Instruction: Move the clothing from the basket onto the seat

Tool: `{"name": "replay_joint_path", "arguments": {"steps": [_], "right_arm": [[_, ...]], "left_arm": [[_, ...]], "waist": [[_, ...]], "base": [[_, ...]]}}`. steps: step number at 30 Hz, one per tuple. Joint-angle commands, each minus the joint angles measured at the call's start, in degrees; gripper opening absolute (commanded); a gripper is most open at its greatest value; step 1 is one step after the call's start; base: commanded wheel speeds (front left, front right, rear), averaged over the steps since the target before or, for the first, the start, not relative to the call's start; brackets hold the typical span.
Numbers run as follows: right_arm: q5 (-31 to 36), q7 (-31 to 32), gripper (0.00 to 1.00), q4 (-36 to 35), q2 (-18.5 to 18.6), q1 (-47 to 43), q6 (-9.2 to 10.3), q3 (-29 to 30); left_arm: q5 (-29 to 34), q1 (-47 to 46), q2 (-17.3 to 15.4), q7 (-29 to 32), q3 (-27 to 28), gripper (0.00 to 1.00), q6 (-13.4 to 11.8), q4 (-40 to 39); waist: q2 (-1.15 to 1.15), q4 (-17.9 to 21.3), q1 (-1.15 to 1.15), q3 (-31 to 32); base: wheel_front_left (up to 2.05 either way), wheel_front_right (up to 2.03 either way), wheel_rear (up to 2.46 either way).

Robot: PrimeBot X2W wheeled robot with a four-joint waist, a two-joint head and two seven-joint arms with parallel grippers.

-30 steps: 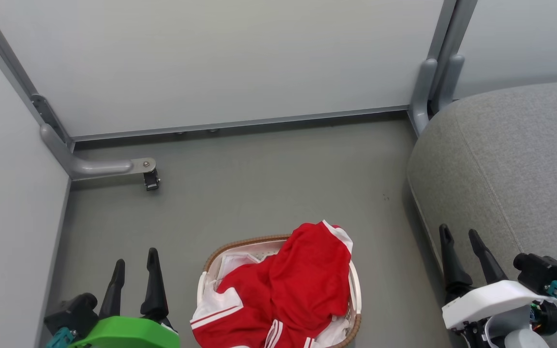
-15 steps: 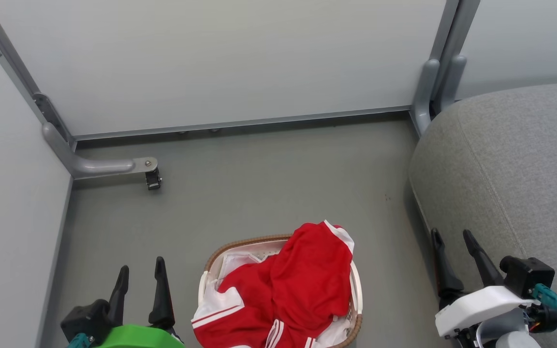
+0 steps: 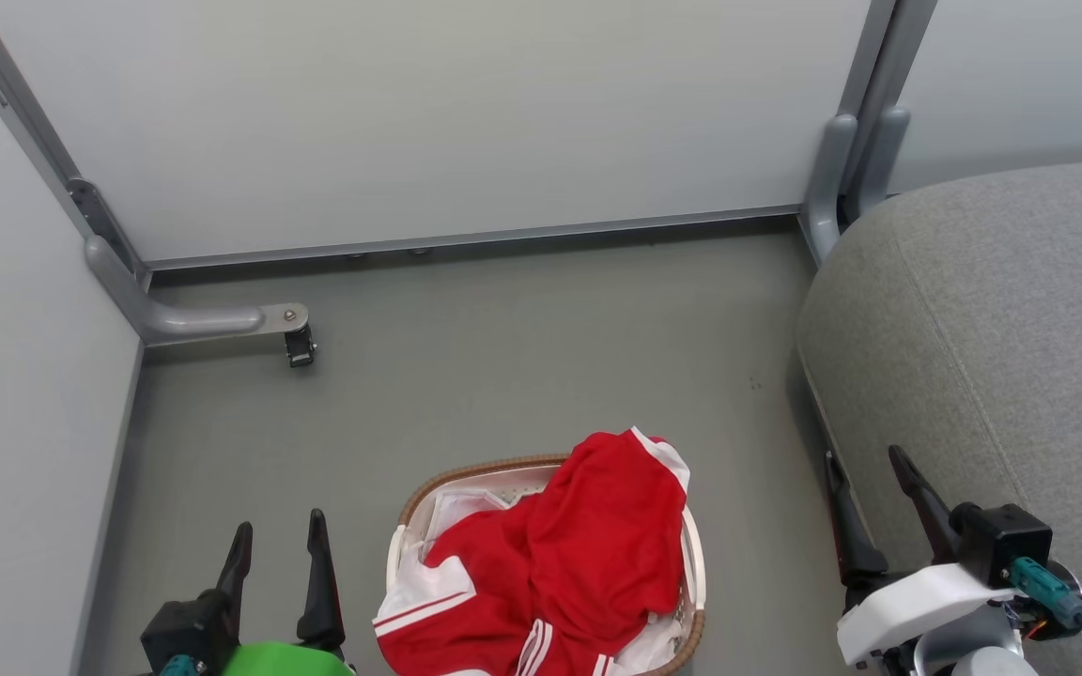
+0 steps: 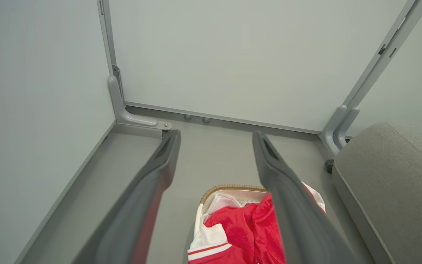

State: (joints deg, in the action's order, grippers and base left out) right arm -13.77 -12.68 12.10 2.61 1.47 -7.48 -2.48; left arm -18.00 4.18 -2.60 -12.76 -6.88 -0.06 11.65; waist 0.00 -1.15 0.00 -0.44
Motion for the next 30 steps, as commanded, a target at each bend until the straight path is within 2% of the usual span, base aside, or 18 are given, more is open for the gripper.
{"name": "replay_joint_path", "arguments": {"steps": [1, 21, 30], "right_arm": [[1.41, -0.58, 1.00, 0.07, 0.33, -0.88, -0.02, -0.10], [9.18, -2.64, 1.00, 0.80, 0.43, -1.09, -0.01, -1.00], [8.97, -2.60, 1.00, 0.91, 0.43, -1.23, -0.01, -0.94]], "left_arm": [[1.10, 0.78, -0.39, -0.49, 0.06, 1.00, -0.33, 0.13], [8.11, 1.38, -0.47, -2.60, -0.97, 1.00, -0.98, 1.08], [7.73, 1.31, -0.46, -2.49, -0.93, 1.00, -0.88, 1.83]], "waist": [[0.00, -0.02, 0.00, 0.00], [0.00, -0.21, 0.00, 0.02], [0.00, -0.23, 0.00, 0.12]], "base": [[0.00, 0.00, 0.00], [0.00, 0.00, 0.00], [0.00, 0.00, 0.00]]}}
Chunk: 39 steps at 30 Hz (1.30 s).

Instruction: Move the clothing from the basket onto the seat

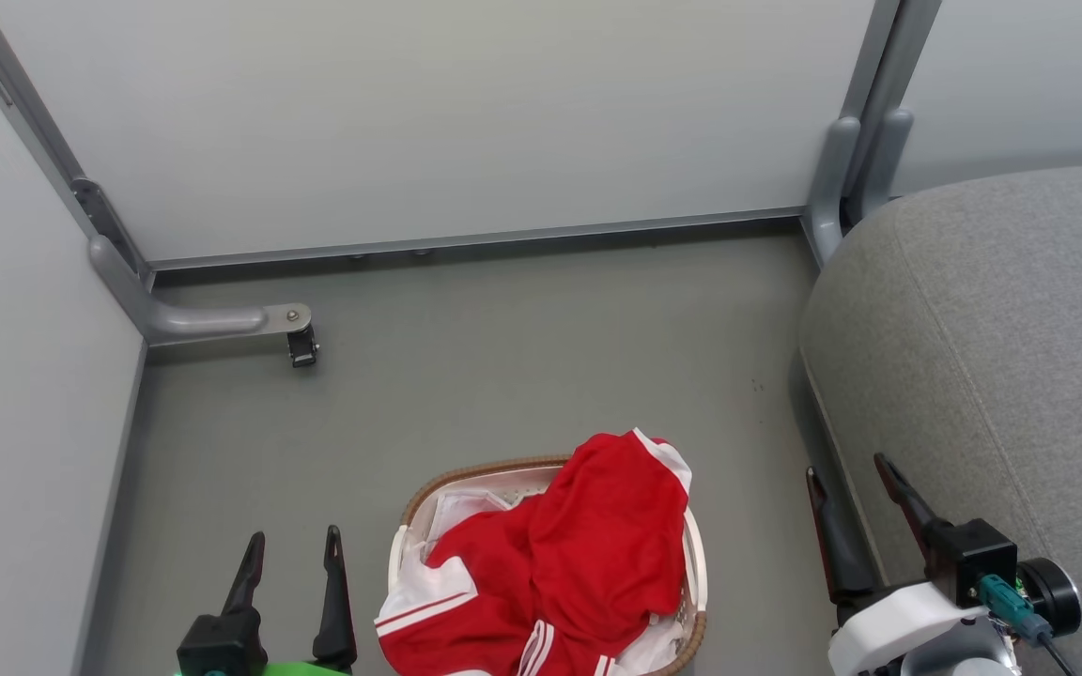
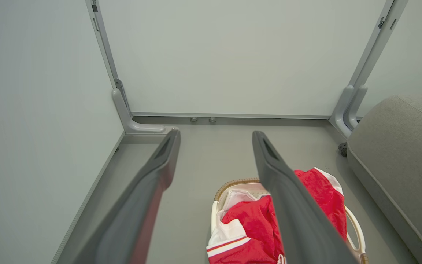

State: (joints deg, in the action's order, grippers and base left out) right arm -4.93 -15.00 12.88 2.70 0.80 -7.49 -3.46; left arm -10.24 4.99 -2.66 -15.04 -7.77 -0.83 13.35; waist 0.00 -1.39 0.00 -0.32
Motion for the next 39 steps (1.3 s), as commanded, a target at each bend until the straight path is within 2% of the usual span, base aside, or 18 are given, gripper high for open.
{"name": "replay_joint_path", "arguments": {"steps": [1, 29, 39], "right_arm": [[0.14, -0.28, 1.00, 0.15, 0.34, -0.58, 0.00, 0.05], [-0.23, -0.28, 1.00, -0.27, 0.33, -1.15, 0.00, -0.09], [0.17, -0.28, 1.00, -1.03, 0.33, -0.13, 0.00, 0.36]], "left_arm": [[-0.02, 0.51, -0.40, -0.22, -0.05, 1.00, -0.06, 0.21], [0.65, 0.97, -0.39, -0.22, -0.27, 1.00, 0.16, 0.71], [1.14, -0.38, -0.39, -0.21, -0.61, 1.00, 0.15, 0.10]], "waist": [[0.00, 0.01, 0.00, 0.02], [0.00, 0.03, 0.00, 0.09], [0.00, 0.19, 0.00, -1.93]], "base": [[0.00, 0.00, 0.00], [0.00, 0.00, 0.00], [0.00, 0.00, 0.00]]}}
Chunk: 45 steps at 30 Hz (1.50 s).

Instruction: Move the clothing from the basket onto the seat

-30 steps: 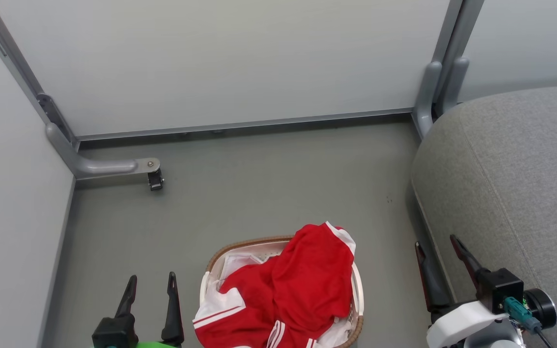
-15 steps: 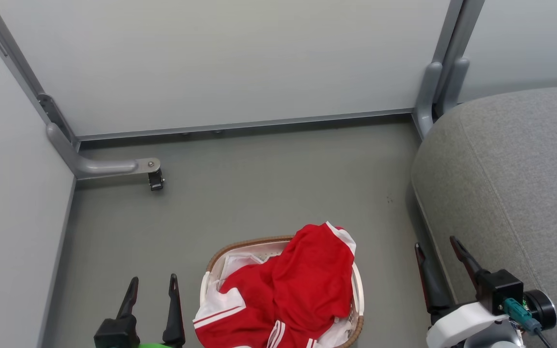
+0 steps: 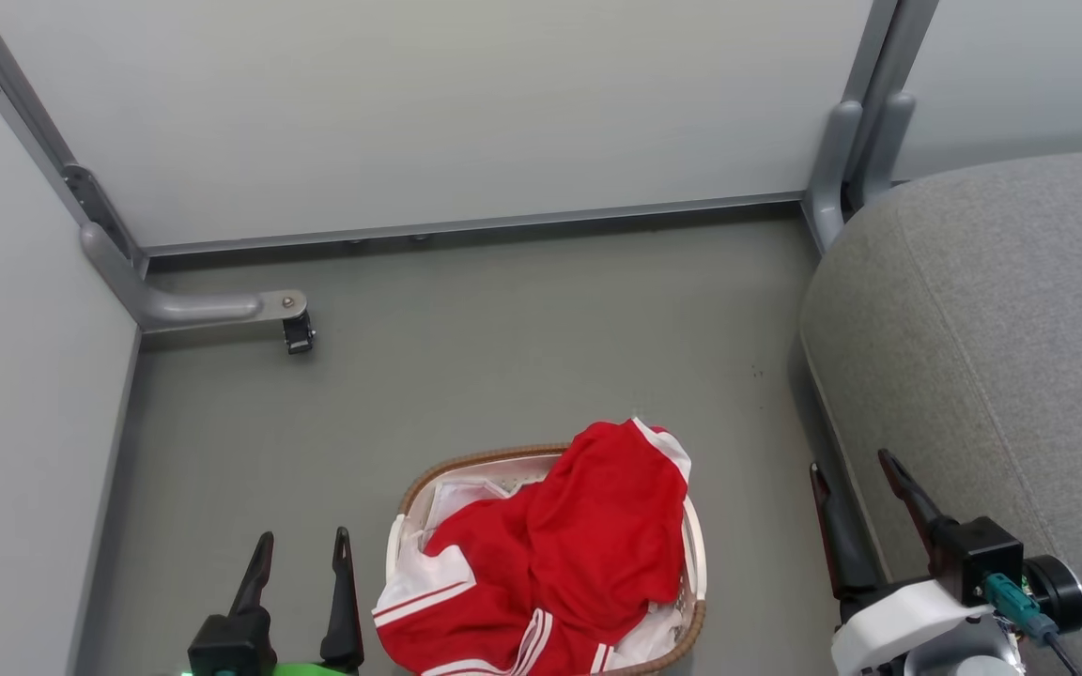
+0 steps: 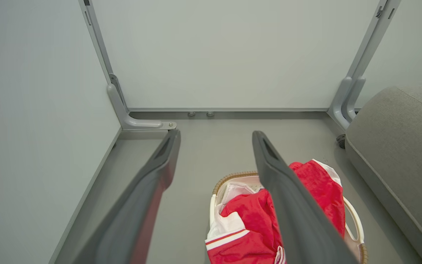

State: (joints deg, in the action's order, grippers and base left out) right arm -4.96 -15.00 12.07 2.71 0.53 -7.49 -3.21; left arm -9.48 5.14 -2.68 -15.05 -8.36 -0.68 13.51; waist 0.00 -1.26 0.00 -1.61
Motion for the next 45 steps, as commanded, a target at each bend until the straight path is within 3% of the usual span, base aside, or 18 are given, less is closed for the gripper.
{"name": "replay_joint_path", "arguments": {"steps": [1, 9, 19, 32, 45], "right_arm": [[0.33, -0.28, 1.00, -0.46, 0.32, 0.50, 0.00, 0.18], [0.87, -0.28, 1.00, -3.14, 0.32, 4.47, 0.00, 1.12], [-0.20, -0.27, 1.00, -6.74, 0.28, 13.85, 0.00, 4.54], [-5.45, -0.27, 1.00, -8.75, 0.22, 22.39, 0.01, 4.41], [-9.76, -0.27, 1.00, -9.94, 0.21, 25.24, 0.01, 1.95]], "left_arm": [[0.80, -1.03, -0.38, -0.20, -0.14, 1.00, 0.15, -0.08], [4.70, -7.97, -0.82, -0.13, -1.70, 1.00, 2.00, 0.18], [9.16, -25.01, -1.62, -0.09, -5.50, 1.00, 4.97, 5.39], [14.65, -43.93, -2.76, 0.00, -14.52, 1.00, 7.38, 27.74], [13.78, -55.66, -4.22, 0.98, -15.08, 1.00, 6.89, 43.27]], "waist": [[0.00, 0.10, 0.00, -1.34], [0.00, 0.65, 0.00, -9.14], [0.00, 4.53, 0.00, -26.17], [0.00, 13.19, 0.00, -42.93], [0.00, 18.80, 0.00, -50.18]], "base": [[0.00, 0.00, 0.00], [0.00, 0.00, 0.00], [0.00, 0.00, 0.00], [0.00, 0.00, 0.00], [0.00, 0.00, 0.00]]}}
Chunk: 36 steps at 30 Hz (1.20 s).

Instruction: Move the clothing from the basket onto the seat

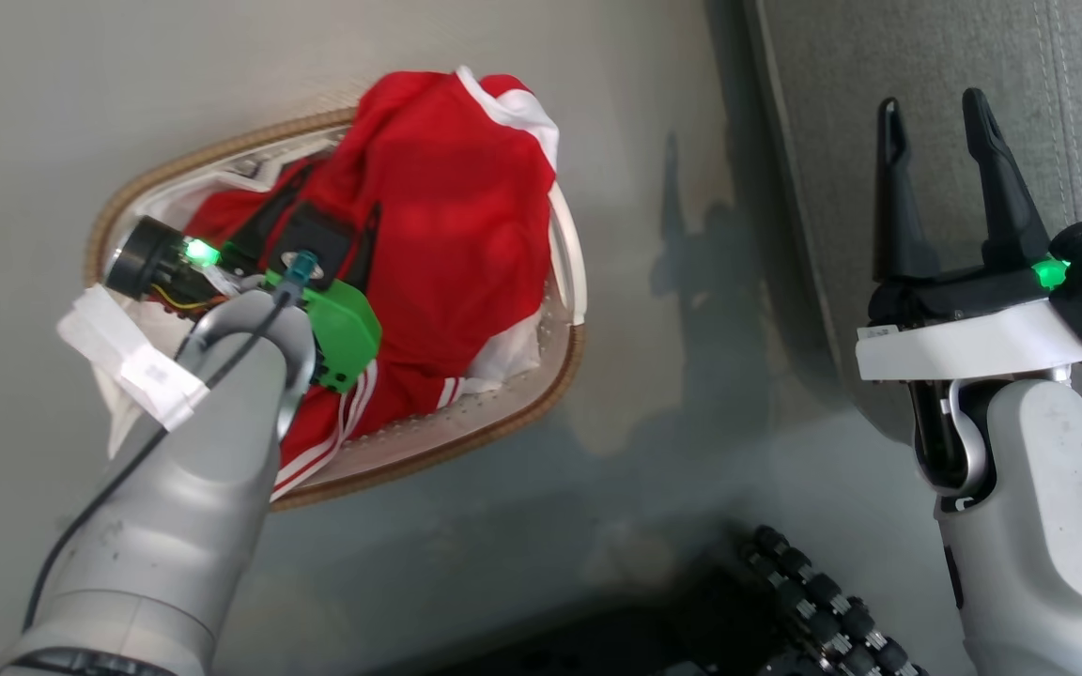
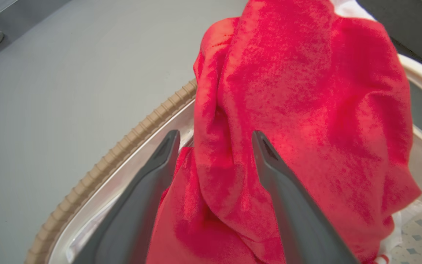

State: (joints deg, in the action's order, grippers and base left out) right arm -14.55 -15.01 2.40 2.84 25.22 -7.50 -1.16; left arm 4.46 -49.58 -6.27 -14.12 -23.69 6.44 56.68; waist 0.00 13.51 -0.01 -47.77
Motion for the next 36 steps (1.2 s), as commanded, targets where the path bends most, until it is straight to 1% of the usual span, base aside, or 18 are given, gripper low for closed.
{"name": "replay_joint_path", "arguments": {"steps": [1, 5, 11, 12, 13, 14, 16, 17, 18, 19, 20, 23, 27, 31, 36], "right_arm": [[-0.34, -0.26, 1.00, -0.27, 0.09, 0.58, 0.03, -0.24], [-0.88, -0.26, 1.00, -0.30, 0.08, 0.97, 0.02, -0.62], [-1.39, -0.27, 1.00, 0.17, 0.11, 1.02, 0.02, -1.23], [-1.42, -0.26, 1.00, 0.16, 0.11, 1.02, 0.03, -1.31], [-1.44, -0.27, 1.00, 0.16, 0.11, 0.98, 0.02, -1.36], [-1.38, -0.26, 1.00, 0.20, 0.10, 0.89, 0.03, -1.36], [-1.17, -0.26, 1.00, 0.33, 0.11, 0.72, 0.02, -1.28], [-1.02, -0.27, 1.00, 0.41, 0.11, 0.59, 0.03, -1.24], [-0.85, -0.26, 1.00, 0.60, 0.11, 0.37, 0.02, -1.15], [-0.70, -0.27, 1.00, 0.76, 0.11, 0.22, 0.02, -1.10], [-0.58, -0.27, 1.00, 0.86, 0.11, 0.11, 0.02, -1.11], [-0.21, -0.27, 1.00, 1.19, 0.12, -0.29, 0.03, -1.04], [0.96, -0.26, 1.00, 1.93, 0.12, -1.09, 0.03, -0.83], [2.47, -0.27, 1.00, 2.89, 0.14, -2.21, 0.03, -0.26], [4.62, -0.26, 1.00, 4.39, 0.15, -4.52, 0.03, 0.38]], "left_arm": [[-0.33, -1.74, -0.95, 0.16, 0.51, 1.00, -0.47, 0.91], [-1.05, -4.16, -1.51, -0.04, 0.76, 1.00, -0.64, 3.69], [-1.99, -5.45, -0.32, -0.63, -0.23, 1.00, 0.01, 5.59], [-2.10, -5.59, -0.11, -0.71, -0.51, 0.90, 0.08, 5.68], [-2.25, -5.74, 0.28, -0.66, -0.92, 0.66, 0.21, 5.61], [-2.47, -5.76, 0.71, -0.76, -1.29, 0.54, 0.34, 5.39], [-2.72, -5.58, 1.33, -0.94, -1.95, 0.34, 0.46, 4.96], [-2.71, -5.38, 1.50, -1.01, -2.33, 0.28, 0.56, 4.72], [-2.78, -4.93, 1.71, -1.10, -2.90, 0.16, 0.62, 4.21], [-2.86, -4.54, 1.85, -1.15, -3.25, 0.11, 0.63, 3.86], [-3.12, -4.10, 2.07, -1.13, -3.56, 0.00, 0.70, 3.43], [-3.55, -2.48, 2.45, -1.13, -4.54, 0.00, 0.80, 0.91], [-3.90, 0.58, 1.93, -1.11, -6.01, 0.00, 0.93, -2.89], [-5.13, 4.88, 0.99, -1.10, -6.82, 0.00, 1.03, -7.24], [-6.84, 10.86, -0.34, -1.11, -6.95, 0.00, 0.96, -13.01]], "waist": [[0.00, 4.23, 0.01, -4.32], [0.00, 4.67, 0.01, -4.93], [0.00, 4.95, 0.01, -4.78], [0.00, 4.98, 0.01, -4.72], [0.00, 4.98, 0.01, -4.61], [0.00, 4.93, 0.01, -4.48], [0.00, 4.76, 0.01, -4.17], [0.00, 4.63, 0.01, -3.97], [0.00, 4.40, 0.01, -3.56], [0.00, 4.20, 0.01, -3.23], [0.00, 3.97, 0.01, -2.86], [0.00, 3.11, 0.01, -1.47], [0.00, 1.56, 0.01, 1.42], [0.00, -0.45, 0.01, 5.67], [0.00, -3.38, 0.01, 12.40]], "base": [[0.00, 0.00, 0.00], [0.00, 0.00, 0.00], [0.00, 0.00, 0.00], [0.00, 0.00, 0.00], [0.00, 0.00, 0.00], [0.00, 0.00, 0.00], [0.00, 0.00, 0.00], [0.00, 0.00, 0.00], [0.00, 0.00, 0.00], [0.00, 0.00, 0.00], [0.00, 0.00, 0.00], [0.00, 0.00, 0.00], [0.00, 0.00, 0.00], [0.00, 0.00, 0.00], [0.00, 0.00, 0.00]]}}
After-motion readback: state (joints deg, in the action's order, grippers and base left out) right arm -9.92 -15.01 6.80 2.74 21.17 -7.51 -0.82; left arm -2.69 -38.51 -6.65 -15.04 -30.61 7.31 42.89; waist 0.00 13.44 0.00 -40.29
